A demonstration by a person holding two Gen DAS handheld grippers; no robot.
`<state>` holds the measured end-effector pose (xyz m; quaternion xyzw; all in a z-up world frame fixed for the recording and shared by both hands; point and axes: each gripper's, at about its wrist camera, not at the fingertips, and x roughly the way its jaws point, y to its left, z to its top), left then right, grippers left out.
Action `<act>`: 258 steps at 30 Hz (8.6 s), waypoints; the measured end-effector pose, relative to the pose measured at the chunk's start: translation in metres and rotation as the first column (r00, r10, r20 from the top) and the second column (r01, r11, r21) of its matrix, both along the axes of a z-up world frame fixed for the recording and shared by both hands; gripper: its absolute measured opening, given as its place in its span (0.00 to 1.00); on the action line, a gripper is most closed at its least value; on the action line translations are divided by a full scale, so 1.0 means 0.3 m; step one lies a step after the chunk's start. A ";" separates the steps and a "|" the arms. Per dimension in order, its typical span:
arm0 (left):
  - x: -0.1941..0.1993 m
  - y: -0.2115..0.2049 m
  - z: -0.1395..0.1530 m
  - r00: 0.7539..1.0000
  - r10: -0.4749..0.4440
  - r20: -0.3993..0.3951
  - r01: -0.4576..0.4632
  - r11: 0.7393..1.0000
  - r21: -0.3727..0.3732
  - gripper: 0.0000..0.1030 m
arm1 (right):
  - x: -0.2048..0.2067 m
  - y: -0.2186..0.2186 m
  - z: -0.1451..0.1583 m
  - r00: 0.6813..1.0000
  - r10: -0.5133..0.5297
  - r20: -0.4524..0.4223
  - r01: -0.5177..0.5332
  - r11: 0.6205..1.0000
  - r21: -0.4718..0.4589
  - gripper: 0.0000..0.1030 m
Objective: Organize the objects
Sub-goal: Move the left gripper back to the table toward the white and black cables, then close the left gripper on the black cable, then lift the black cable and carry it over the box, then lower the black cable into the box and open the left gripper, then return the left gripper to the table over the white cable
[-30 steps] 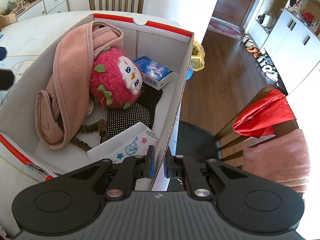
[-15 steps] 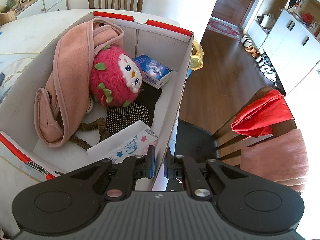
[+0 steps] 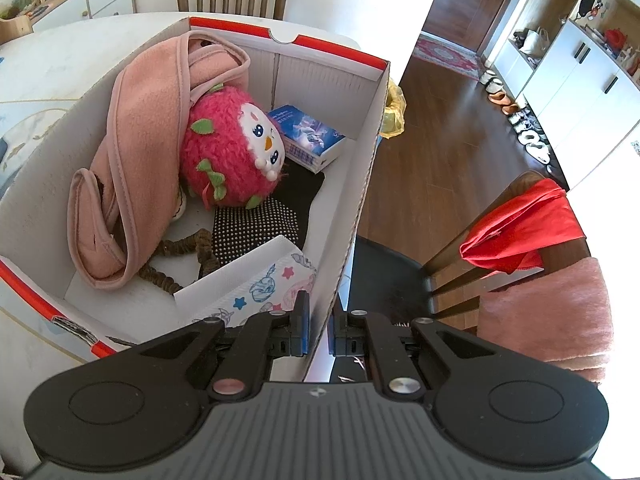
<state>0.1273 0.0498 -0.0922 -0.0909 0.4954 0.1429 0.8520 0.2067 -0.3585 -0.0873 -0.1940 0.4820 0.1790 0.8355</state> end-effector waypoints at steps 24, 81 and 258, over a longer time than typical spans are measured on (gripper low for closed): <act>0.021 -0.148 -0.160 0.975 0.017 -0.220 -0.068 0.971 -0.227 0.55 | 0.005 0.000 -0.008 1.000 0.009 -0.006 -0.009 1.000 0.002 0.08; 0.014 -0.247 -0.148 0.967 -0.233 -0.104 0.197 0.942 -0.273 0.25 | 0.013 0.010 0.000 1.000 0.004 -0.007 -0.004 1.000 0.007 0.08; 0.118 0.093 -0.208 0.979 0.158 -0.131 -0.158 0.987 0.005 0.97 | 0.018 -0.026 -0.003 1.000 -0.014 -0.007 0.014 1.000 0.023 0.08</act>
